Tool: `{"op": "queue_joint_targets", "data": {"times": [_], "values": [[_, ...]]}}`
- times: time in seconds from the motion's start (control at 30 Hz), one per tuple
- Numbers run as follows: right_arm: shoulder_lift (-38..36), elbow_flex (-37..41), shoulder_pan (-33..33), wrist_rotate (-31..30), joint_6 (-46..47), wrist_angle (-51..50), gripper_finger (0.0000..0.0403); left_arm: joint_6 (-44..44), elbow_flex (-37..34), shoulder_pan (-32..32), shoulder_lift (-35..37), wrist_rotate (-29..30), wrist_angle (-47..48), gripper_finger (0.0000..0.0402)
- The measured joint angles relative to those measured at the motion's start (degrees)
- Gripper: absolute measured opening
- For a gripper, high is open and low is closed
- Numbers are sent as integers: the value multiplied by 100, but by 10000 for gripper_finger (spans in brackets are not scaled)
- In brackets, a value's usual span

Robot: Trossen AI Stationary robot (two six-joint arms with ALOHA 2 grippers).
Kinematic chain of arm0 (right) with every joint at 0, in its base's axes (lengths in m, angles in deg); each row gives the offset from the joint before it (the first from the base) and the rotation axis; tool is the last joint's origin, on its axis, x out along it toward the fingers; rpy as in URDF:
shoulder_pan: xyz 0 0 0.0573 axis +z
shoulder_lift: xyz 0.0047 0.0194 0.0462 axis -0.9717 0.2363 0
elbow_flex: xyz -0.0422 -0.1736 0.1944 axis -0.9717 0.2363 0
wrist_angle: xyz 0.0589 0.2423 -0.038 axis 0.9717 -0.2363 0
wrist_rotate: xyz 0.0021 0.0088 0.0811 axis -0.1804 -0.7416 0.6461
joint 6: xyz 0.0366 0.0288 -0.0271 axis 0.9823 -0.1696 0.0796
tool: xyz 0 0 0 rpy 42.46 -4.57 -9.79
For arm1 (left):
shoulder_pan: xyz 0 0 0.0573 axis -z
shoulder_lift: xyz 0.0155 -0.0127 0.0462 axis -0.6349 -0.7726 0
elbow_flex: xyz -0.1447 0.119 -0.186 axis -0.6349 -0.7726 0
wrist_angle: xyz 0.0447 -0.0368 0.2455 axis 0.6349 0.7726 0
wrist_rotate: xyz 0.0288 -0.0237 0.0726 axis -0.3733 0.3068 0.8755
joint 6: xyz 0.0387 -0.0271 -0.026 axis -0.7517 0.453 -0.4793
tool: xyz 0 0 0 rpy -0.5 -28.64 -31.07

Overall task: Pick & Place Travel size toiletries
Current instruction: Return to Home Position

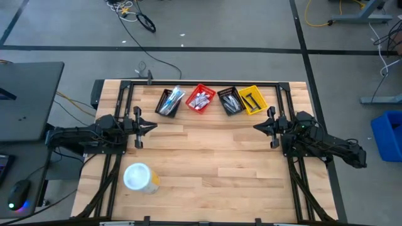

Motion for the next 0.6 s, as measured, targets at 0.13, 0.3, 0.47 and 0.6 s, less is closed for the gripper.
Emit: {"op": "queue_joint_targets", "data": {"times": [0.13, 0.3, 0.47, 0.6], "values": [[0, 0, 0, 0, 0, -2, 9, 13, 1, 2, 0, 0, 0, 37], [0, 0, 0, 0, 0, -2, 9, 5, 1, 0, 0, 0, 2, 33], [0, 0, 0, 0, 0, -2, 9, -16, 1, 0, 0, 0, 0, 32], [0, 0, 0, 0, 0, -2, 9, 10, 1, 1, 0, 0, 0, 32]]}}
